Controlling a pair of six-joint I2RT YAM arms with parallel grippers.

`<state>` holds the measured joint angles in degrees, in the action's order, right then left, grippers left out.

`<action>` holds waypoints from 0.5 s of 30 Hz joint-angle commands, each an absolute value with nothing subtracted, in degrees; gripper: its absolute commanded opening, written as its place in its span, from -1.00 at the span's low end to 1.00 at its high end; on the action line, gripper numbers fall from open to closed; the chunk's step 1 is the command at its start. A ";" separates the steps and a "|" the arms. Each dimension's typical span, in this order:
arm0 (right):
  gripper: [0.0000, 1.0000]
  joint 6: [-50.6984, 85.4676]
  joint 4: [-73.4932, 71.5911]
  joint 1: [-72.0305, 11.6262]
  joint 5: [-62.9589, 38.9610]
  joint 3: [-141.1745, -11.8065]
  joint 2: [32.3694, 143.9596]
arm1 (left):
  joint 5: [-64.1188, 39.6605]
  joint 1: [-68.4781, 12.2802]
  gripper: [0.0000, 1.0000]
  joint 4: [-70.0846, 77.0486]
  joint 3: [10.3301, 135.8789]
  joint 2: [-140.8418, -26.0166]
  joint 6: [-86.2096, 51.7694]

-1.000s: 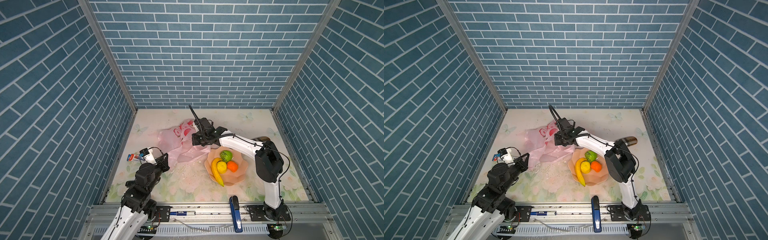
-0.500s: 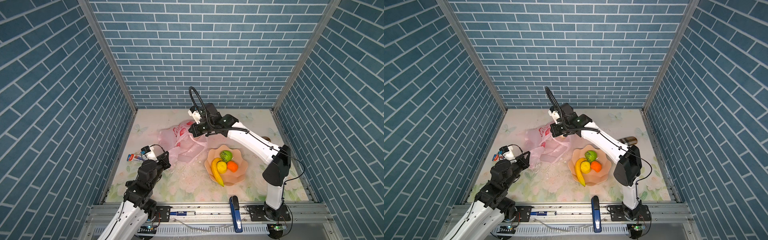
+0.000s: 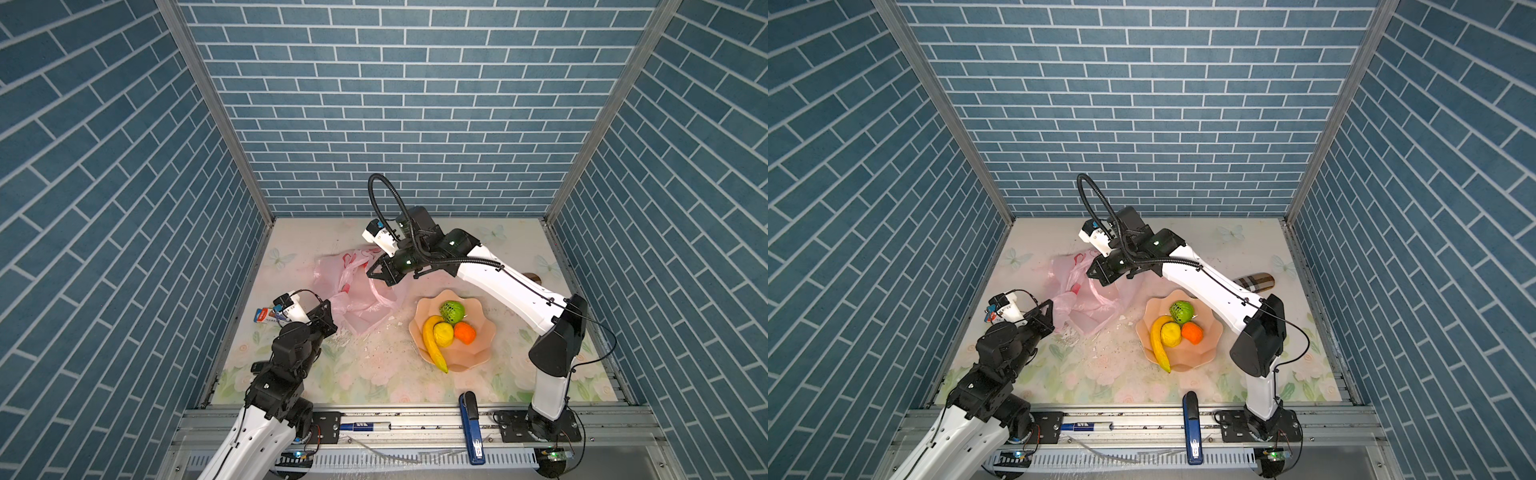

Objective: Take fruits out of the plastic bag
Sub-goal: Shake the plastic bag at the middle-left of the table.

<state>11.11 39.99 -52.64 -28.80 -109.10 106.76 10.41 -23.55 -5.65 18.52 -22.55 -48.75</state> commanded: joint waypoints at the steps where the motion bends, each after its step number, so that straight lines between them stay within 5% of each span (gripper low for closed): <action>1: -1.00 10.86 37.62 -53.24 -31.08 -102.56 102.20 | 12.16 -23.54 -1.00 -6.31 19.95 -22.53 -48.23; 15: -0.98 16.74 33.94 -53.33 -19.22 -83.17 90.94 | 8.71 -23.52 -1.00 -5.57 24.05 -25.30 -46.76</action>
<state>15.20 34.83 -53.25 -22.90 -85.27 93.21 9.74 -23.55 -5.72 21.85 -25.26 -48.10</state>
